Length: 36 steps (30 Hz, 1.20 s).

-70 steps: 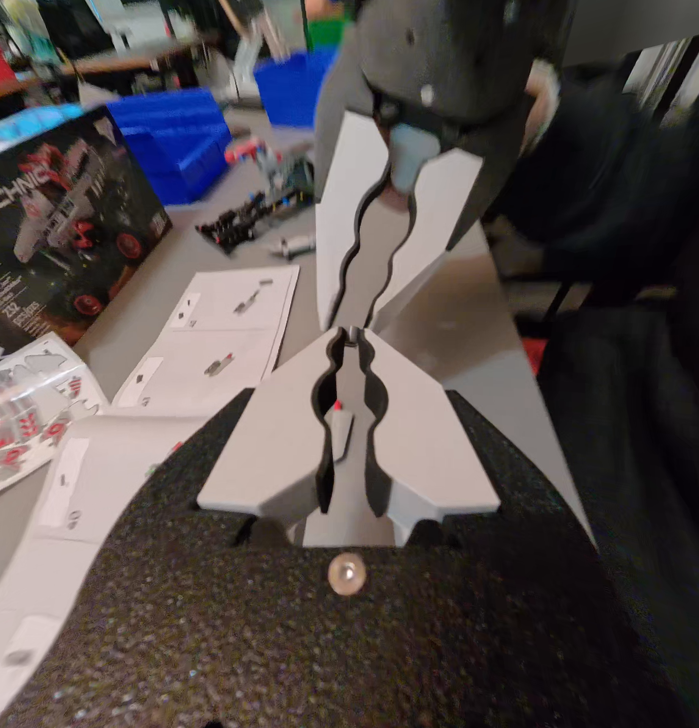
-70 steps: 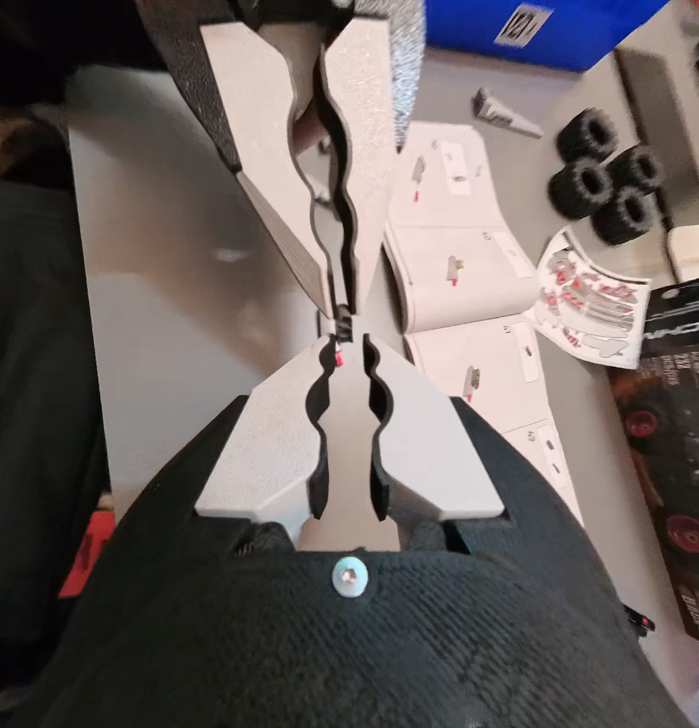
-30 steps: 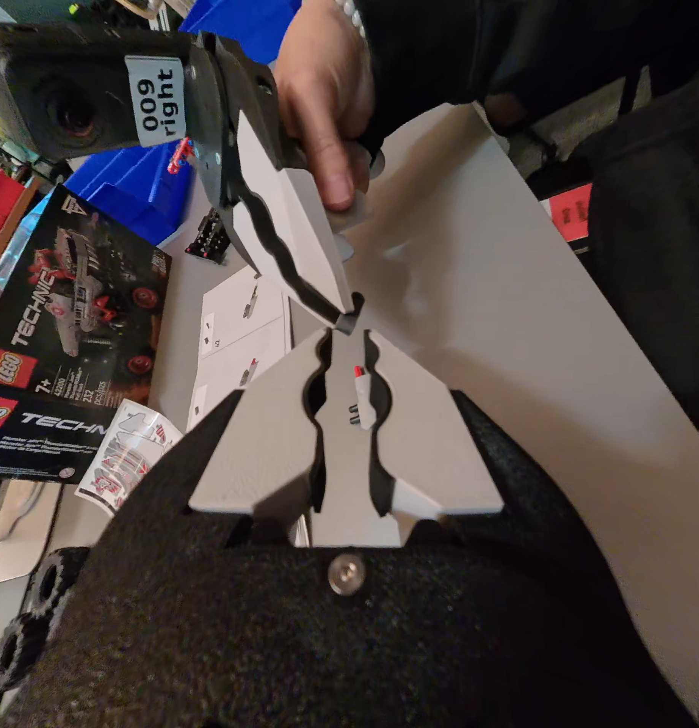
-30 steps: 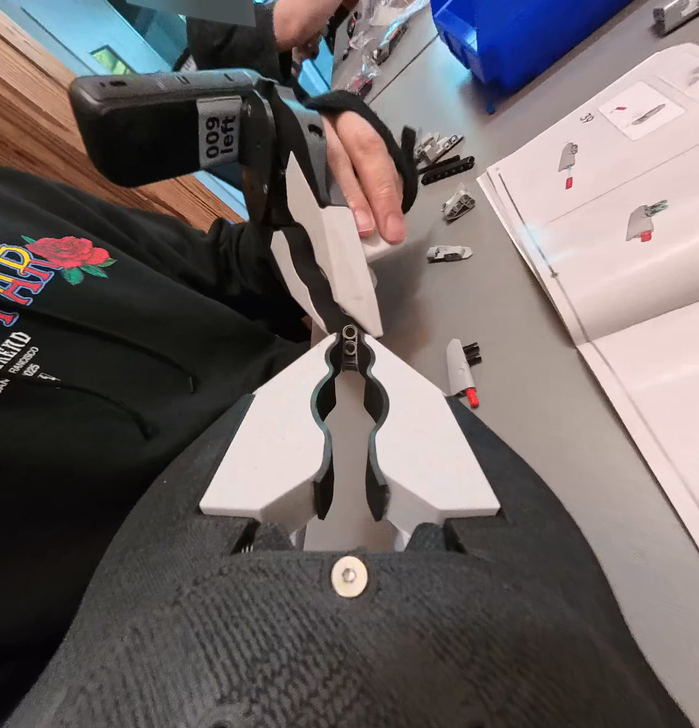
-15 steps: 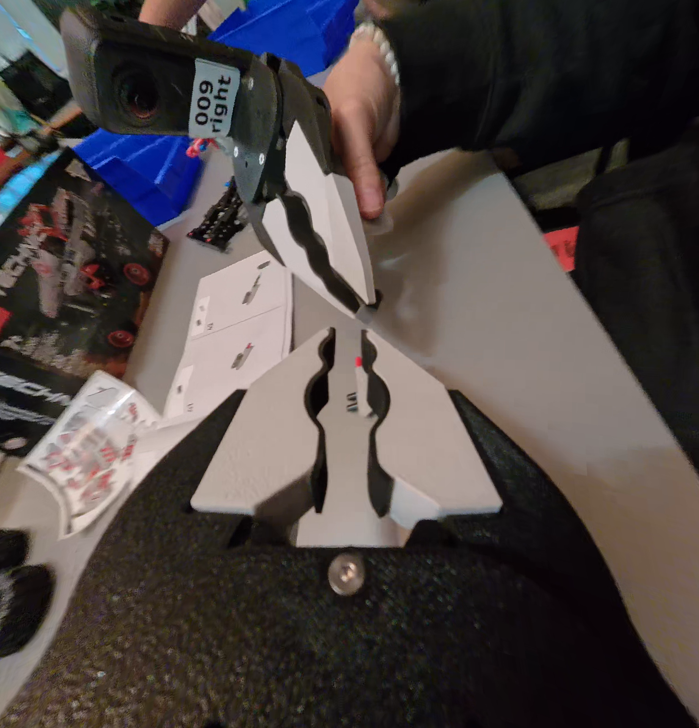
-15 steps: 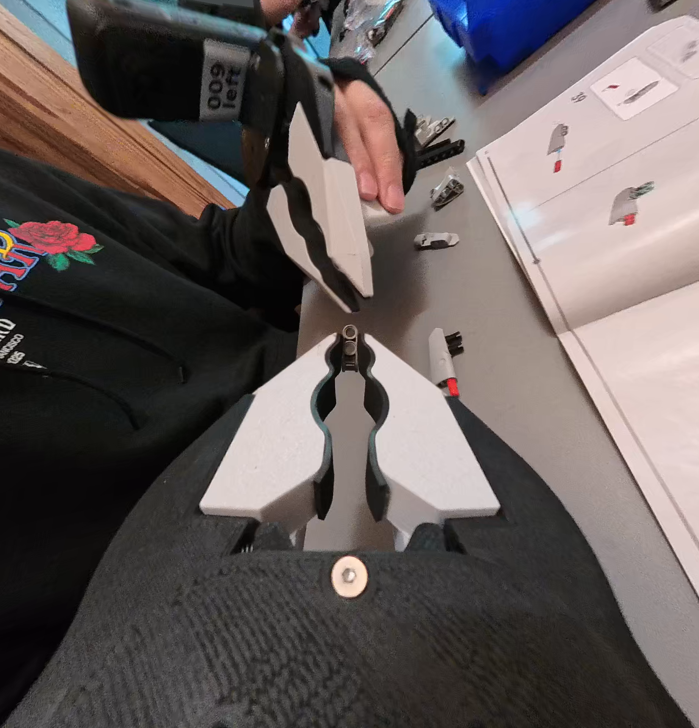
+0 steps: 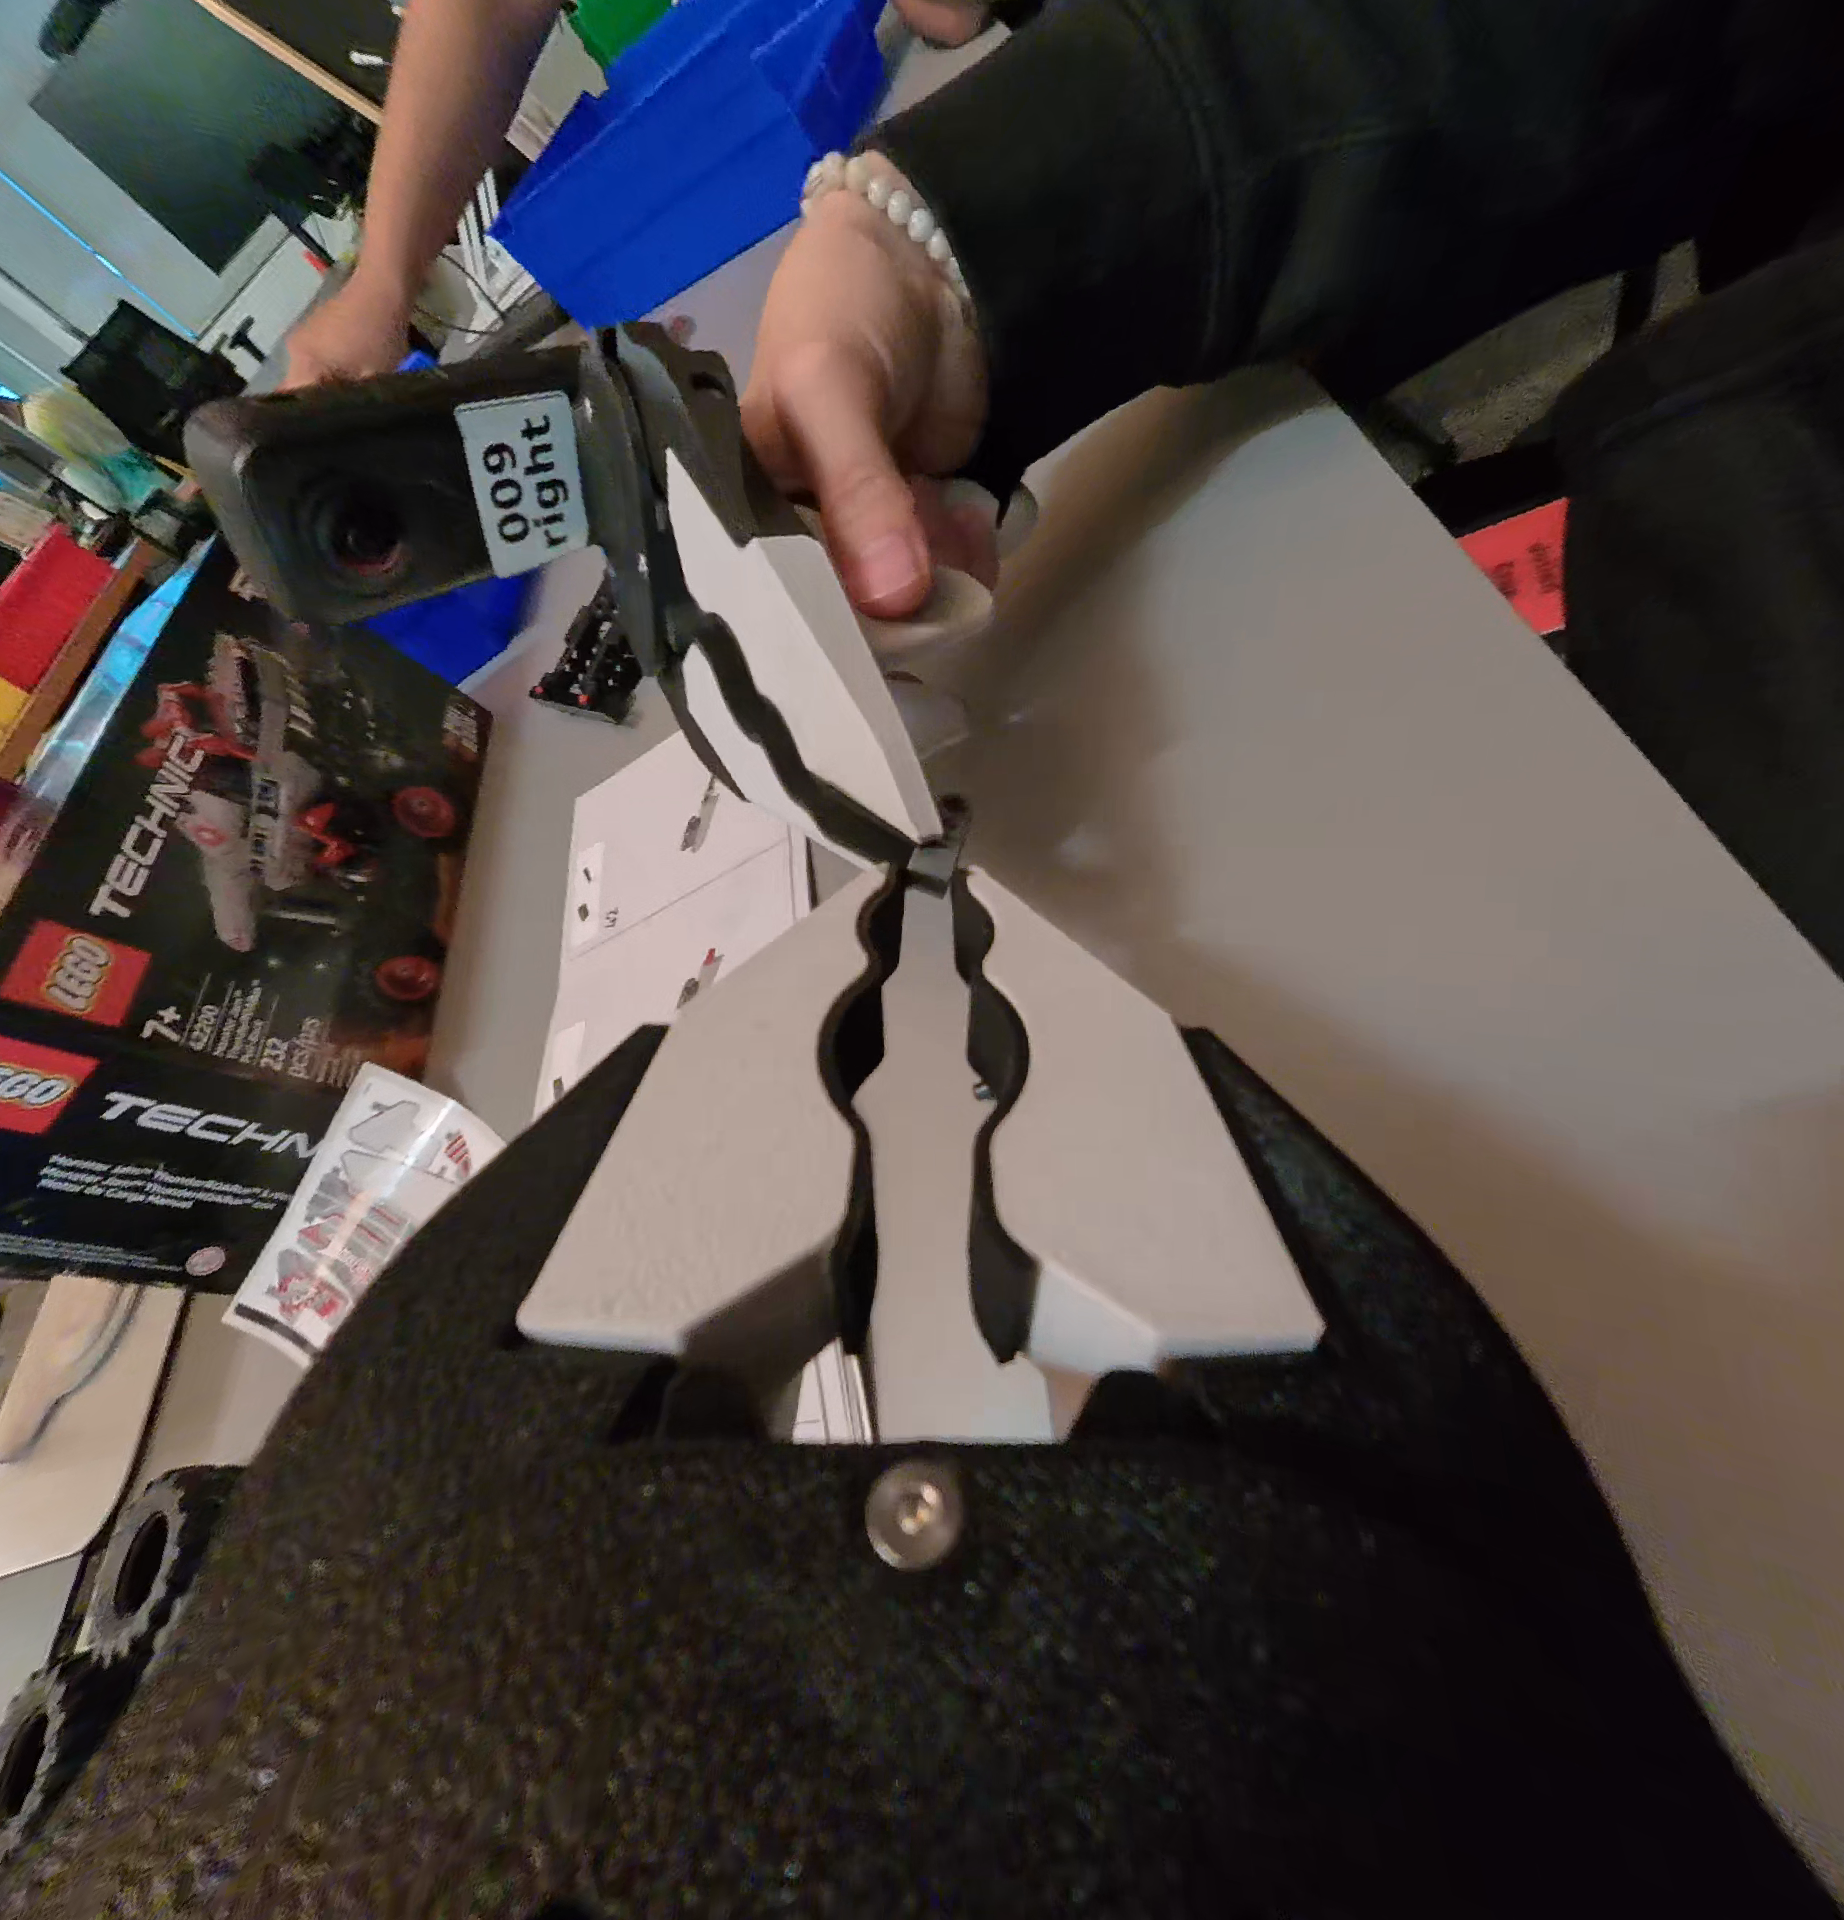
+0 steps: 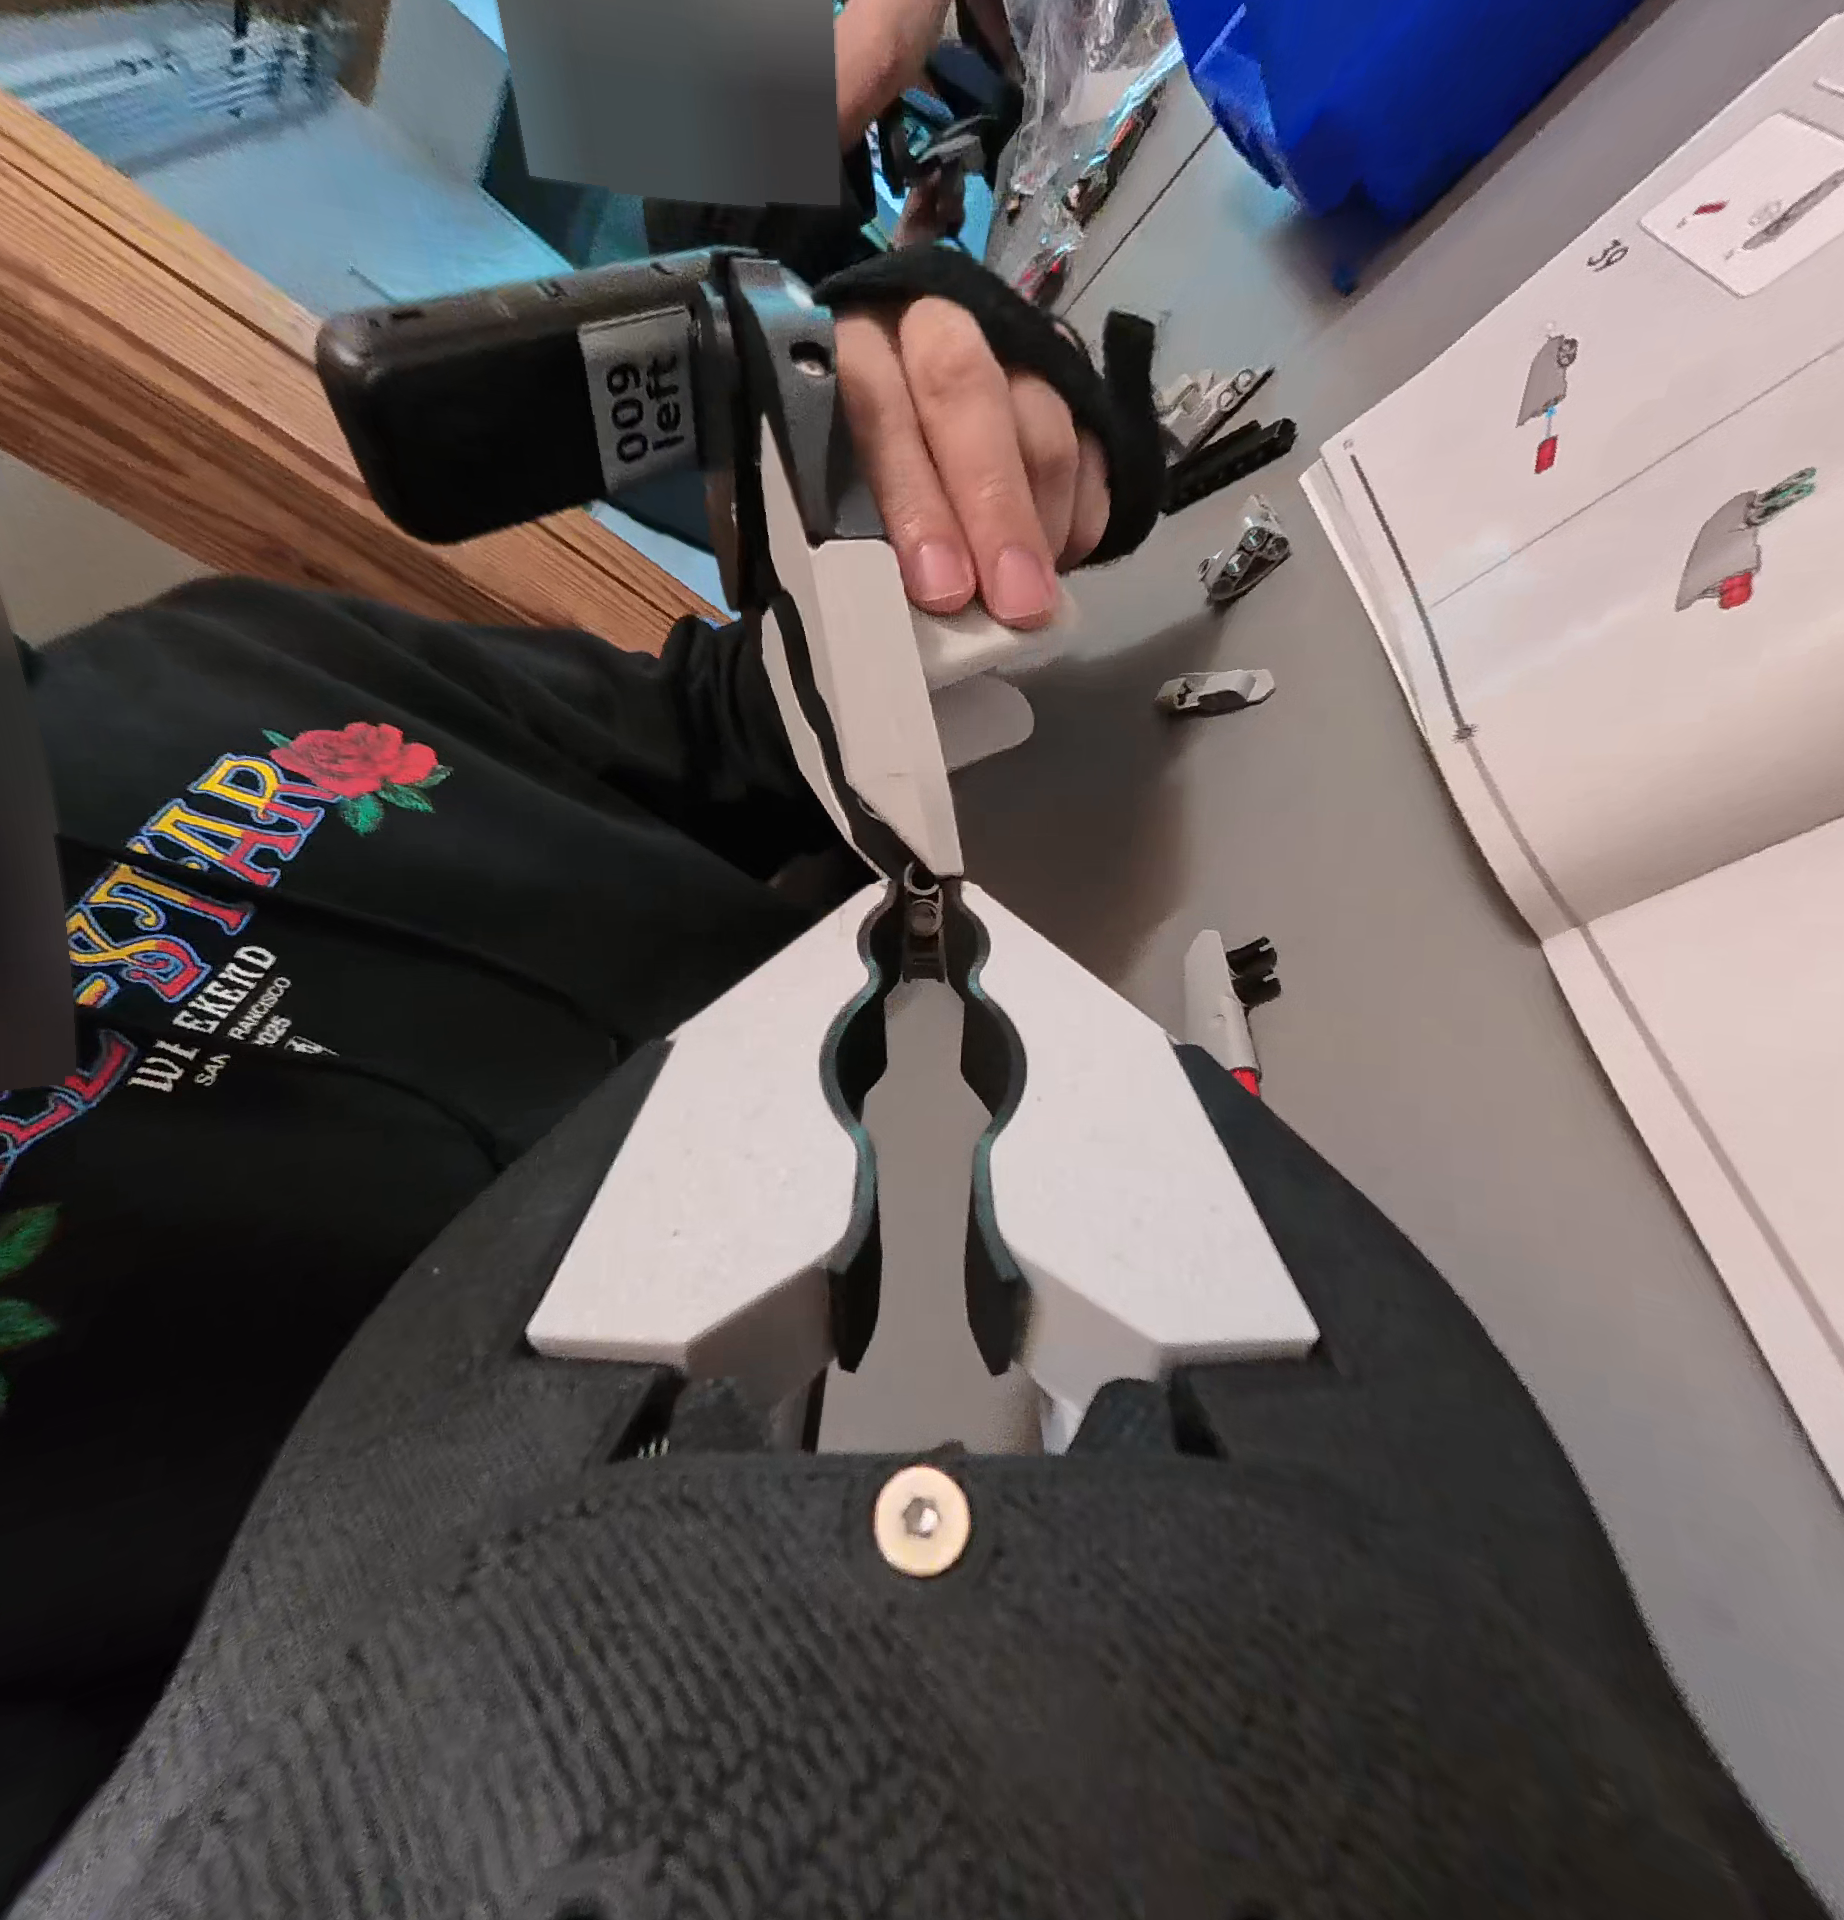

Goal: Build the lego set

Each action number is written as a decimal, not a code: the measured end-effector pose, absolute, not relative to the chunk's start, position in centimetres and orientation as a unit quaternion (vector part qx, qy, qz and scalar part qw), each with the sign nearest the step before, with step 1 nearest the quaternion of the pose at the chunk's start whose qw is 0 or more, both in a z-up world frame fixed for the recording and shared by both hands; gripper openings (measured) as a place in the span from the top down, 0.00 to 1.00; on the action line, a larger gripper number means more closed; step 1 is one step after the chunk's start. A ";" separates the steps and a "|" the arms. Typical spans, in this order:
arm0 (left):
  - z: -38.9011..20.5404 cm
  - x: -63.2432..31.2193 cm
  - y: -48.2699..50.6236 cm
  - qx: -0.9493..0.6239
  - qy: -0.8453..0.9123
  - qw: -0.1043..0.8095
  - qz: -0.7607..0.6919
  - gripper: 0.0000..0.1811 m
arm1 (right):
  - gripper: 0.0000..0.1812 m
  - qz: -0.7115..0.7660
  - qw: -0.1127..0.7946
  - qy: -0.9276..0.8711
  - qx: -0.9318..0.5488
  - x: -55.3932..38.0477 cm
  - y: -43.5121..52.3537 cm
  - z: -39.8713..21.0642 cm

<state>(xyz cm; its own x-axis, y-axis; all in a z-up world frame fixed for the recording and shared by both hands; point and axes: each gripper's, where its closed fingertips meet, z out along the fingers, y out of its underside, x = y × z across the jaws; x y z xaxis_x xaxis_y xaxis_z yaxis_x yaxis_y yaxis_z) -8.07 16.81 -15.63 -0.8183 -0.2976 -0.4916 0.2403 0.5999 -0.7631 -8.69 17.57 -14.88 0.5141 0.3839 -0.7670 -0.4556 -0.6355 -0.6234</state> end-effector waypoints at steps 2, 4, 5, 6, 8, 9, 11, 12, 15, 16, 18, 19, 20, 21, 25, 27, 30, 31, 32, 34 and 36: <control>-15.9 -8.0 16.9 -0.021 0.846 0.306 -0.437 0.97 | 0.97 0.499 0.419 0.024 -0.758 -8.8 17.5 -15.2; -15.8 -7.5 17.4 -0.036 0.840 0.324 -0.434 0.97 | 0.97 0.487 0.438 0.032 -0.755 -8.2 17.9 -15.1; -15.9 -7.3 17.7 -0.049 0.839 0.325 -0.433 0.97 | 0.97 0.472 0.447 0.028 -0.759 -7.9 17.9 -15.2; -15.9 -6.9 18.3 -0.062 0.835 0.340 -0.428 0.97 | 0.95 0.451 0.455 0.029 -0.768 -7.5 18.0 -15.4; -15.7 -6.4 18.9 -0.079 0.825 0.356 -0.431 0.97 | 0.87 0.401 0.474 0.034 -0.783 -6.5 18.2 -15.8; -15.6 -6.3 19.1 -0.087 0.819 0.361 -0.437 0.97 | 0.85 0.380 0.483 0.037 -0.788 -6.1 18.3 -15.9; -15.3 -6.1 19.1 -0.094 0.809 0.377 -0.441 0.97 | 0.88 0.374 0.502 0.041 -0.779 -6.1 18.5 -15.4; -15.2 -5.9 19.2 -0.098 0.803 0.389 -0.441 0.97 | 0.89 0.387 0.505 0.049 -0.770 -6.4 18.5 -15.2; -14.8 -5.9 18.7 -0.096 0.793 0.394 -0.454 0.97 | 0.96 0.420 0.508 0.065 -0.749 -6.8 18.7 -14.9; -14.8 -5.9 18.8 -0.097 0.792 0.397 -0.454 0.97 | 0.96 0.421 0.515 0.067 -0.744 -6.8 18.7 -14.8; -14.8 -5.9 18.8 -0.095 0.790 0.400 -0.454 0.97 | 0.96 0.432 0.518 0.075 -0.735 -6.8 18.7 -14.7; -14.7 -6.0 18.9 -0.093 0.789 0.404 -0.454 0.97 | 0.96 0.436 0.520 0.076 -0.730 -6.8 18.7 -14.6; -14.6 -6.0 18.9 -0.091 0.788 0.406 -0.453 0.97 | 0.97 0.441 0.524 0.077 -0.725 -6.8 18.7 -14.4; -14.6 -6.0 18.9 -0.091 0.789 0.408 -0.450 0.97 | 0.97 0.444 0.525 0.079 -0.722 -6.8 18.8 -14.4; -14.7 -6.1 19.2 -0.086 0.792 0.411 -0.444 0.97 | 0.97 0.444 0.527 0.078 -0.721 -6.9 19.0 -14.4; -15.0 -6.3 19.1 -0.082 0.799 0.398 -0.443 0.97 | 0.96 0.438 0.524 0.074 -0.727 -7.0 19.0 -14.6; -15.7 -6.9 19.1 -0.081 0.822 0.343 -0.448 0.93 | 0.96 0.440 0.505 0.078 -0.738 -7.3 19.0 -15.2; -15.6 -6.9 19.2 -0.083 0.826 0.331 -0.448 0.90 | 0.96 0.442 0.499 0.083 -0.741 -7.2 19.0 -15.4; -15.7 -7.1 19.2 -0.078 0.833 0.316 -0.447 0.89 | 0.96 0.443 0.494 0.087 -0.743 -7.3 19.0 -15.6; -16.5 -7.9 18.9 -0.071 0.859 0.248 -0.442 0.88 | 0.97 0.440 0.486 0.085 -0.750 -7.4 19.0 -15.9; -16.6 -7.5 19.2 -0.114 0.865 0.201 -0.446 0.88 | 0.96 0.403 0.485 0.062 -0.773 -7.5 19.1 -16.4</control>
<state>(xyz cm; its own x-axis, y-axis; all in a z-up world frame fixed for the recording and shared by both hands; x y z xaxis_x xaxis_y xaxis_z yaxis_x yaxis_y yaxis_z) -7.48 19.25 -16.55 -0.8934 -0.3766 -0.2450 -0.0184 0.5755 -0.8176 -7.55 19.08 -16.40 0.6675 0.2961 -0.6832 -0.4865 -0.5212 -0.7012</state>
